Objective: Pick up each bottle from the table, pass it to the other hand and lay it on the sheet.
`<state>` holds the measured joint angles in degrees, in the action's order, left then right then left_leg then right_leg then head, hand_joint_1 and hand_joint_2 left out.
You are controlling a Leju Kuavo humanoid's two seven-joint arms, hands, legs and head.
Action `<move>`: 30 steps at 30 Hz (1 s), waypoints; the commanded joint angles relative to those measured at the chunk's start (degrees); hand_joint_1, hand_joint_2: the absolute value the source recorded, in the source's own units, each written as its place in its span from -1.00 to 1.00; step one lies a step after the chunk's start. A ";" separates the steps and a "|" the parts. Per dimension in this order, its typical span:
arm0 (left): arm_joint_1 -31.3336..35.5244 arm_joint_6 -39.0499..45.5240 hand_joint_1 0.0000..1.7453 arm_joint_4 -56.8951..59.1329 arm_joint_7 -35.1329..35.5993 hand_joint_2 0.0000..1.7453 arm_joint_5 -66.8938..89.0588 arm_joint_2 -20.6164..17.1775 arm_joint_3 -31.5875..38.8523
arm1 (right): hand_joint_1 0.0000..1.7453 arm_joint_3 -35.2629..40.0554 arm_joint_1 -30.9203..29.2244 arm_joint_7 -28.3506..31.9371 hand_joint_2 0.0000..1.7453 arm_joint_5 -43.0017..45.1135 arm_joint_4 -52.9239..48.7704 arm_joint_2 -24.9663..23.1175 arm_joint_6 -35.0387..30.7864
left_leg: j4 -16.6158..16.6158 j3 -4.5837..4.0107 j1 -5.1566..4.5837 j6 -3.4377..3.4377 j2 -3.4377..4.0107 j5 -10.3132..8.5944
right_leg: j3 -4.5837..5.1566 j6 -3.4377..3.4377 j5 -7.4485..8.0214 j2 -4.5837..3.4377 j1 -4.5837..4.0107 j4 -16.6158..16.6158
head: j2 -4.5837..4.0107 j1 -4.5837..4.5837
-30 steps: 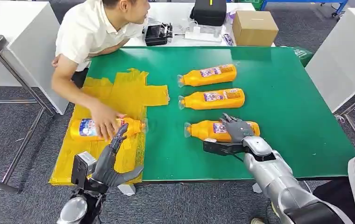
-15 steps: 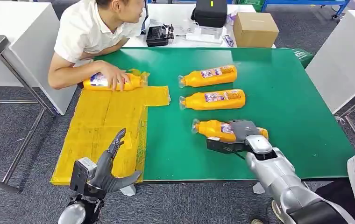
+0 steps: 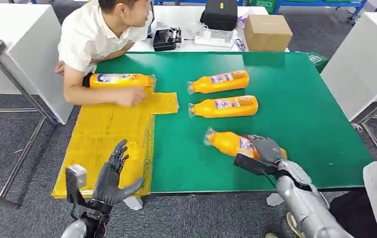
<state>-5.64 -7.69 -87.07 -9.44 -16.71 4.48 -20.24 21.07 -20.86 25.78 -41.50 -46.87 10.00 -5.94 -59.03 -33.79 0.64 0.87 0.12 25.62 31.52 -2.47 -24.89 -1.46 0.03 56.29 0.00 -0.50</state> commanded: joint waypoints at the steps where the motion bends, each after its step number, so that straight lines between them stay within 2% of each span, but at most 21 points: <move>1: 3.37 -2.22 -1.00 13.37 0.95 1.00 -13.17 -2.64 -8.09 | 1.00 4.58 0.13 2.33 1.00 3.91 -5.42 -8.77 0.18 | 0.10 0.02 -0.10 -0.04 0.38 -0.07 | 0.20 0.06 0.07 -0.32 0.10 0.05 | 0.00 0.07; 4: 4.28 -2.05 -1.00 12.81 0.60 1.00 -13.16 -2.74 -8.77 | 1.00 5.98 -0.87 2.07 1.00 3.90 -5.29 -8.99 -0.21 | 0.08 -0.29 0.00 -0.11 0.28 -0.26 | 0.59 0.13 0.16 -0.15 0.00 0.12 | 0.00 0.04; 8: 4.88 -4.87 -1.00 11.06 -0.29 1.00 -14.78 -2.61 -9.37 | 1.00 6.19 -0.87 6.03 1.00 7.88 -7.11 -10.76 0.79 | 0.07 -0.84 0.05 -0.13 0.15 -0.52 | 1.03 0.15 0.24 -0.08 -0.02 0.21 | 0.00 0.04; 11: 5.05 -7.37 -1.00 9.13 -1.56 1.00 -16.48 -2.17 -9.44 | 1.00 7.19 -1.92 5.57 1.00 10.21 -7.94 -12.51 2.18 | 0.00 -1.11 0.04 -0.15 -0.08 -0.57 | 1.23 0.11 0.20 0.06 -0.01 0.35 | 0.00 0.04; 14: 6.59 -9.99 -1.00 6.92 -4.41 1.00 -13.64 -1.76 -10.50 | 1.00 9.28 -4.31 4.10 1.00 11.67 -4.17 -13.92 5.52 | -0.02 -1.45 0.04 -0.12 -0.21 -0.64 | 1.48 0.10 0.21 0.20 -0.01 0.37 | 0.00 0.02; 18: 7.60 -7.55 -1.00 7.46 -4.73 1.00 -12.18 0.65 -9.65 | 1.00 11.58 -5.24 5.06 1.00 12.33 -0.02 -16.90 5.78 | -0.01 -1.54 0.02 -0.12 -0.30 -0.64 | 1.55 0.09 0.21 0.35 0.01 0.36 | 0.00 0.05; 28: 7.37 -7.55 -1.00 7.73 -4.73 1.00 -12.18 0.47 -9.62 | 1.00 11.64 -5.15 5.05 1.00 12.30 -0.05 -16.74 5.60 | 0.01 -1.67 0.02 -0.11 -0.44 -0.66 | 1.64 0.08 0.21 0.51 0.01 0.32 | 0.00 0.04; 30: 7.26 -6.22 -1.00 7.68 -5.57 1.00 -11.77 1.44 -8.94 | 1.00 12.41 -4.80 5.17 1.00 12.55 -0.29 -17.16 6.18 | 0.06 -1.57 -0.03 -0.11 -0.43 -0.66 | 1.55 0.10 0.19 0.56 0.05 0.32 | 0.00 0.02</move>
<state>-0.08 -15.54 -80.87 -14.25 -29.05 5.77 -28.44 30.45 -22.87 30.75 -29.38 -51.54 -6.77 -0.52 -59.05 -35.53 0.69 0.76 -0.37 24.97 33.20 -2.40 -24.69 -0.98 0.01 56.61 0.00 -0.48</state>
